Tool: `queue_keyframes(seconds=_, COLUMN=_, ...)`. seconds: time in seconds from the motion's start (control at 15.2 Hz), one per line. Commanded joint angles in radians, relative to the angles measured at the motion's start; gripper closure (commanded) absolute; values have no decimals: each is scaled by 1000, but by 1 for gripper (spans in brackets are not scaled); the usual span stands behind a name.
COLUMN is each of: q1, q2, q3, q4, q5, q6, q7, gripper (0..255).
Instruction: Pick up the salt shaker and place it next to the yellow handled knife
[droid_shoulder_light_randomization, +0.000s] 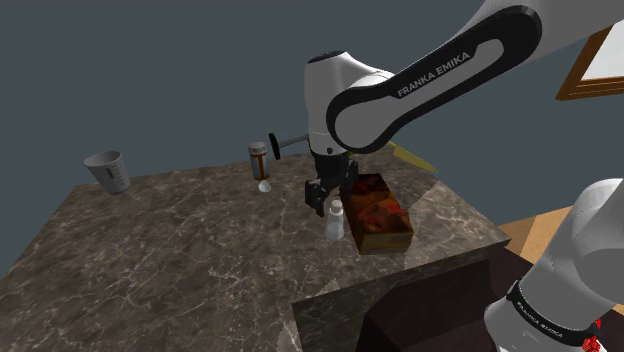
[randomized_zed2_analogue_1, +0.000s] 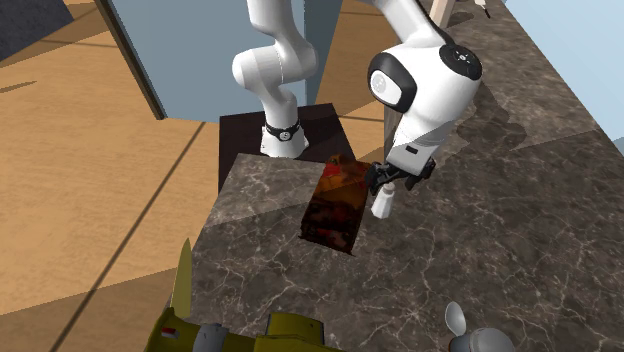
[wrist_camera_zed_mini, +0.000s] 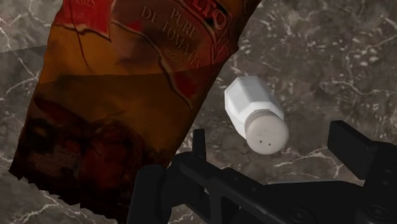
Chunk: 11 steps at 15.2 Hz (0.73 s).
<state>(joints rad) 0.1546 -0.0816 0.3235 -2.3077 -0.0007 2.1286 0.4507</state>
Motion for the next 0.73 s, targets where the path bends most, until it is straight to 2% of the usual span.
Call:
queue_keyframes(seconds=0.0, q1=0, q2=0, q3=0, q4=0, q5=0, q6=0, q7=0, gripper=0)
queue_keyframes(seconds=0.13, q1=0, q2=0, q3=0, q4=0, q5=0, q6=0, q7=0, gripper=0)
queue_keyframes(seconds=0.2, q1=0, q2=0, q3=0, q4=0, q5=0, q6=0, q7=0, gripper=255)
queue_keyframes(seconds=0.66, q1=0, q2=0, q3=0, q4=2, q5=0, q6=-2, q7=-1, gripper=255)
